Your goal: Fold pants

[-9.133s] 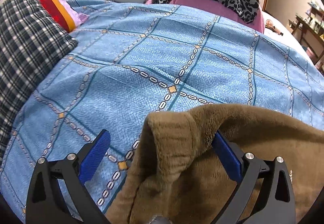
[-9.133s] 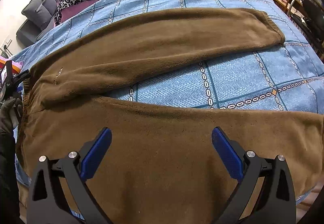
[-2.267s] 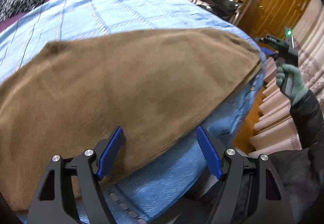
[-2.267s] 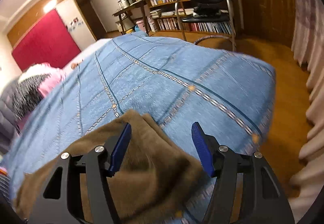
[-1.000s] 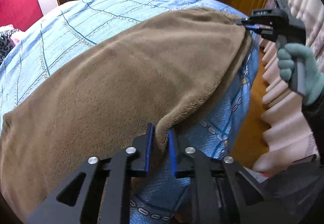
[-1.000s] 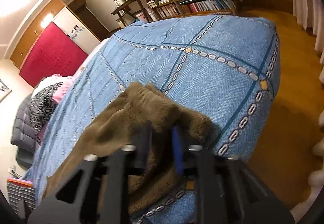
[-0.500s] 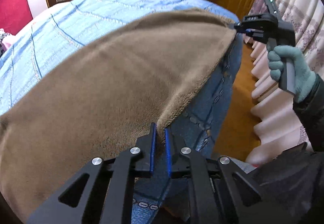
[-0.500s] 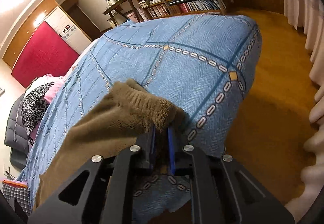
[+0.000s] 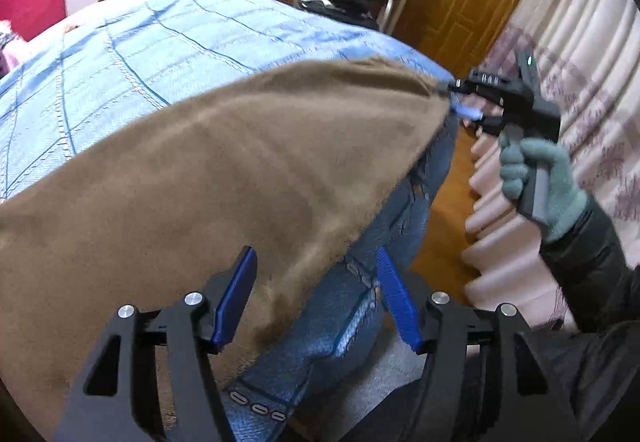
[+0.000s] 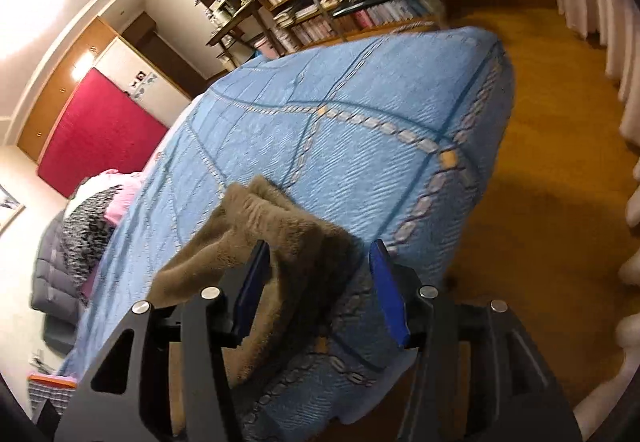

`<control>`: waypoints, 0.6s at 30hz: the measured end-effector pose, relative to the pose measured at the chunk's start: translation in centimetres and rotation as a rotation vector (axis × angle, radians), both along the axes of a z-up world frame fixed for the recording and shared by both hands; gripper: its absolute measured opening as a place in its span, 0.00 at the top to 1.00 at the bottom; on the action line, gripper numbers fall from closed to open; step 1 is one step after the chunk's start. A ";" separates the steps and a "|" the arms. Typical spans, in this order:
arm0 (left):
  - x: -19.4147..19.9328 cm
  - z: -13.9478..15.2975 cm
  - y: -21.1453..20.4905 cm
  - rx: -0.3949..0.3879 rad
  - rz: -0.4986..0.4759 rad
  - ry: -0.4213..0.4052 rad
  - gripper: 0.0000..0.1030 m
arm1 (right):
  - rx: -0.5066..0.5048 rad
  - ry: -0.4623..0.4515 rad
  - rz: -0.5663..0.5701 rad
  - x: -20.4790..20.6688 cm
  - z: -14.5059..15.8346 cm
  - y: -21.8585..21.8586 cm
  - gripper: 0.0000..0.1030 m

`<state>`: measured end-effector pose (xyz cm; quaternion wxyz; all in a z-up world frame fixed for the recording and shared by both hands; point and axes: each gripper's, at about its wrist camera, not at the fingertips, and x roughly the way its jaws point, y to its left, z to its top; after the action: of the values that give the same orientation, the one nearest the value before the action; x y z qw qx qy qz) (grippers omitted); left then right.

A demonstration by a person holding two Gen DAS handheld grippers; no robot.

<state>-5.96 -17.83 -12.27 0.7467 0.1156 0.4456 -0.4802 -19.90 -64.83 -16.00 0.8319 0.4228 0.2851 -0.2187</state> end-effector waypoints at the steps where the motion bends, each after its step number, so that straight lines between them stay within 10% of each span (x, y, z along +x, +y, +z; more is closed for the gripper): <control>1: 0.2 0.0 0.2 -0.006 0.014 0.005 0.39 | -0.002 0.008 0.000 0.4 -0.2 0.0 0.48; 18: 2.9 -2.7 0.5 0.061 0.159 0.064 0.38 | 0.016 -0.057 0.037 1.7 1.7 0.9 0.72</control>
<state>-3.07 -17.33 -14.93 0.7642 0.0870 0.4912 -0.4089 -18.21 -63.91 -14.26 0.8403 0.4300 0.2708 -0.1889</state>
